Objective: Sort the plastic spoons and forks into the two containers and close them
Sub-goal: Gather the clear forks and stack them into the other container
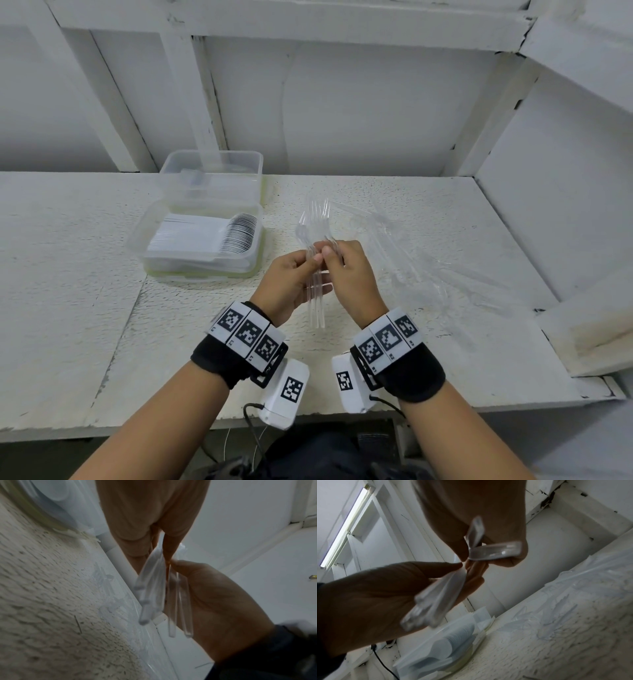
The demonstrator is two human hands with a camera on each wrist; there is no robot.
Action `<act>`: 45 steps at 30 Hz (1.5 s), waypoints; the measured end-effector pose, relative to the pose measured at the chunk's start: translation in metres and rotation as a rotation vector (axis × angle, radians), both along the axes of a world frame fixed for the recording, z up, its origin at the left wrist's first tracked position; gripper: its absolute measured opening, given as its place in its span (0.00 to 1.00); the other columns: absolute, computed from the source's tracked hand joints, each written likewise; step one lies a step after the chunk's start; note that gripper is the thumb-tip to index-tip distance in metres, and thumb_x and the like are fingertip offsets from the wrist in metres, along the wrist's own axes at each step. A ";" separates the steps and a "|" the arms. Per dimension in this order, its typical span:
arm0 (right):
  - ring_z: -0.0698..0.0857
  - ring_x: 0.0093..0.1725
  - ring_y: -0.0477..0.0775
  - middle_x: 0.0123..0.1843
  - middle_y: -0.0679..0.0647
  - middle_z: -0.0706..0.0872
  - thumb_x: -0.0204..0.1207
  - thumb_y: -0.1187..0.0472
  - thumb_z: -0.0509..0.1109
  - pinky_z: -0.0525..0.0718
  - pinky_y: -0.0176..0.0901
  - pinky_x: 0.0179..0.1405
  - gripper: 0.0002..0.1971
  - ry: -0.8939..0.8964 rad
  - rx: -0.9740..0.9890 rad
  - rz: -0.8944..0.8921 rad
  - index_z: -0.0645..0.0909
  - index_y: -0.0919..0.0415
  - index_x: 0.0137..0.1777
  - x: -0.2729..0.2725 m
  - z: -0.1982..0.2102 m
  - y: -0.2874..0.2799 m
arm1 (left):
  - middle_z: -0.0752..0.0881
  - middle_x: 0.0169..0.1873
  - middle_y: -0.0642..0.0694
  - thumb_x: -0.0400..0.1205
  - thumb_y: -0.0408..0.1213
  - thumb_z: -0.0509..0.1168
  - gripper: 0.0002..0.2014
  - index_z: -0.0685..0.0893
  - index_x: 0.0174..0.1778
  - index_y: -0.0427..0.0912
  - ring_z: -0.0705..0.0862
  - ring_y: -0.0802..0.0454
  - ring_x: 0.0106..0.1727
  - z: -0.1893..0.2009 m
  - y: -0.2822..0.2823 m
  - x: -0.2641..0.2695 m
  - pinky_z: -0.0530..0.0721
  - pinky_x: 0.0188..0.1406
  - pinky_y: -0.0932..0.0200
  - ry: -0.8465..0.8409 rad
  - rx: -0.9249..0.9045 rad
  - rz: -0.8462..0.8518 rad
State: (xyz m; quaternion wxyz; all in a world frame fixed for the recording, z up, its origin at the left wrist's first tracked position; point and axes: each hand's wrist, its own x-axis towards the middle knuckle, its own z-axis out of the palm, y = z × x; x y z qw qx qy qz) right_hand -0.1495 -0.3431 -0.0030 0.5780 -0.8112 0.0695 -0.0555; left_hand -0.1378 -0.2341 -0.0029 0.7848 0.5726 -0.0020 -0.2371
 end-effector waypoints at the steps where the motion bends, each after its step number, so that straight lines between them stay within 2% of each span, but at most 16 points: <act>1: 0.80 0.61 0.52 0.58 0.52 0.73 0.84 0.59 0.58 0.79 0.41 0.62 0.13 -0.004 -0.004 -0.001 0.82 0.58 0.62 -0.001 0.001 -0.001 | 0.87 0.45 0.39 0.85 0.34 0.58 0.11 0.81 0.54 0.31 0.88 0.50 0.42 -0.001 0.000 0.000 0.88 0.45 0.57 0.002 0.018 0.000; 3: 0.79 0.58 0.47 0.59 0.53 0.75 0.85 0.59 0.56 0.78 0.38 0.60 0.14 -0.029 -0.025 -0.018 0.81 0.57 0.62 -0.003 0.003 -0.004 | 0.87 0.41 0.40 0.85 0.34 0.58 0.09 0.81 0.50 0.32 0.88 0.52 0.38 -0.002 0.001 0.000 0.88 0.43 0.57 0.011 0.035 0.015; 5: 0.76 0.56 0.41 0.61 0.54 0.78 0.85 0.59 0.55 0.72 0.26 0.54 0.15 -0.057 -0.071 -0.040 0.79 0.57 0.64 -0.004 0.005 -0.009 | 0.87 0.40 0.39 0.85 0.33 0.59 0.07 0.80 0.46 0.34 0.88 0.52 0.36 -0.003 0.002 -0.001 0.89 0.41 0.57 0.026 0.034 0.042; 9: 0.72 0.55 0.38 0.59 0.49 0.74 0.86 0.57 0.53 0.66 0.10 0.44 0.18 -0.034 -0.093 0.003 0.72 0.56 0.73 -0.006 0.006 -0.012 | 0.87 0.42 0.38 0.85 0.33 0.59 0.05 0.78 0.48 0.35 0.89 0.51 0.38 -0.005 0.003 -0.002 0.89 0.39 0.58 0.036 0.022 0.093; 12: 0.77 0.49 0.40 0.53 0.47 0.78 0.86 0.59 0.52 0.70 0.13 0.37 0.15 -0.022 -0.072 0.037 0.70 0.57 0.71 -0.010 0.005 -0.008 | 0.87 0.44 0.37 0.85 0.33 0.59 0.05 0.78 0.49 0.36 0.89 0.50 0.39 -0.004 0.004 -0.002 0.89 0.41 0.56 0.030 0.007 0.105; 15: 0.75 0.35 0.38 0.38 0.44 0.75 0.86 0.61 0.52 0.72 0.19 0.28 0.04 -0.025 -0.060 0.012 0.66 0.57 0.56 -0.012 0.002 -0.006 | 0.87 0.46 0.36 0.85 0.32 0.59 0.04 0.78 0.51 0.36 0.90 0.50 0.41 -0.003 0.004 -0.004 0.88 0.46 0.53 0.025 0.005 0.111; 20: 0.74 0.40 0.37 0.45 0.50 0.76 0.83 0.61 0.60 0.70 0.17 0.37 0.04 -0.119 -0.210 -0.083 0.75 0.59 0.49 -0.007 -0.007 -0.004 | 0.88 0.49 0.37 0.85 0.32 0.59 0.09 0.79 0.56 0.32 0.89 0.50 0.47 -0.006 0.003 -0.004 0.88 0.49 0.54 0.007 0.062 0.120; 23: 0.76 0.43 0.42 0.48 0.51 0.76 0.80 0.62 0.65 0.71 0.15 0.39 0.05 -0.141 -0.206 -0.114 0.81 0.63 0.49 -0.007 -0.010 0.000 | 0.90 0.46 0.43 0.85 0.33 0.58 0.08 0.83 0.51 0.37 0.88 0.52 0.47 -0.005 0.000 -0.008 0.86 0.53 0.51 -0.020 0.059 0.099; 26: 0.79 0.51 0.48 0.51 0.52 0.77 0.81 0.59 0.65 0.77 0.27 0.50 0.09 -0.113 -0.152 -0.096 0.84 0.62 0.52 -0.006 -0.010 0.004 | 0.91 0.39 0.49 0.85 0.33 0.57 0.10 0.84 0.49 0.39 0.88 0.54 0.43 -0.003 0.000 -0.009 0.87 0.48 0.56 -0.042 0.061 0.090; 30: 0.78 0.61 0.50 0.55 0.51 0.73 0.81 0.56 0.64 0.79 0.41 0.63 0.12 -0.028 -0.036 -0.033 0.85 0.58 0.57 -0.006 -0.009 0.004 | 0.89 0.41 0.45 0.85 0.34 0.59 0.09 0.84 0.52 0.36 0.88 0.52 0.41 -0.002 0.001 -0.008 0.87 0.41 0.60 -0.038 0.080 0.070; 33: 0.78 0.59 0.49 0.56 0.52 0.73 0.81 0.56 0.64 0.81 0.40 0.60 0.12 -0.024 -0.021 -0.013 0.85 0.58 0.57 -0.005 -0.007 0.000 | 0.89 0.38 0.45 0.84 0.31 0.59 0.07 0.83 0.50 0.36 0.89 0.54 0.38 -0.002 0.003 -0.006 0.89 0.40 0.59 -0.028 0.096 0.029; 35: 0.79 0.51 0.44 0.54 0.52 0.77 0.82 0.57 0.63 0.80 0.32 0.50 0.11 -0.056 -0.044 -0.057 0.84 0.58 0.57 -0.005 -0.006 -0.005 | 0.89 0.39 0.43 0.84 0.29 0.59 0.06 0.82 0.50 0.35 0.89 0.53 0.37 -0.003 0.004 -0.004 0.89 0.40 0.58 -0.023 0.117 0.004; 37: 0.77 0.44 0.42 0.50 0.49 0.80 0.83 0.57 0.61 0.77 0.36 0.47 0.12 -0.101 -0.070 -0.109 0.82 0.56 0.61 -0.004 -0.004 -0.010 | 0.88 0.39 0.41 0.84 0.28 0.58 0.06 0.80 0.50 0.35 0.89 0.53 0.37 -0.005 0.005 -0.003 0.89 0.40 0.58 -0.006 0.112 0.011; 41: 0.74 0.52 0.43 0.57 0.50 0.69 0.86 0.58 0.54 0.68 0.27 0.49 0.21 0.028 -0.186 -0.026 0.67 0.51 0.78 -0.002 -0.004 -0.018 | 0.88 0.43 0.42 0.85 0.29 0.58 0.05 0.80 0.50 0.36 0.89 0.53 0.42 -0.005 0.005 -0.003 0.88 0.43 0.57 0.025 0.082 0.061; 43: 0.74 0.52 0.42 0.58 0.51 0.70 0.86 0.61 0.53 0.70 0.20 0.44 0.20 0.024 -0.172 0.000 0.68 0.53 0.77 -0.003 -0.005 -0.014 | 0.88 0.47 0.41 0.84 0.30 0.59 0.05 0.80 0.51 0.37 0.88 0.52 0.46 -0.005 0.005 -0.003 0.88 0.44 0.58 0.034 0.076 0.071; 45: 0.78 0.52 0.44 0.57 0.52 0.77 0.85 0.63 0.56 0.75 0.20 0.50 0.18 -0.070 -0.179 -0.023 0.74 0.56 0.73 -0.006 -0.008 -0.008 | 0.87 0.50 0.40 0.84 0.30 0.59 0.06 0.80 0.52 0.36 0.87 0.51 0.49 -0.004 0.004 -0.003 0.88 0.47 0.56 0.034 0.073 0.074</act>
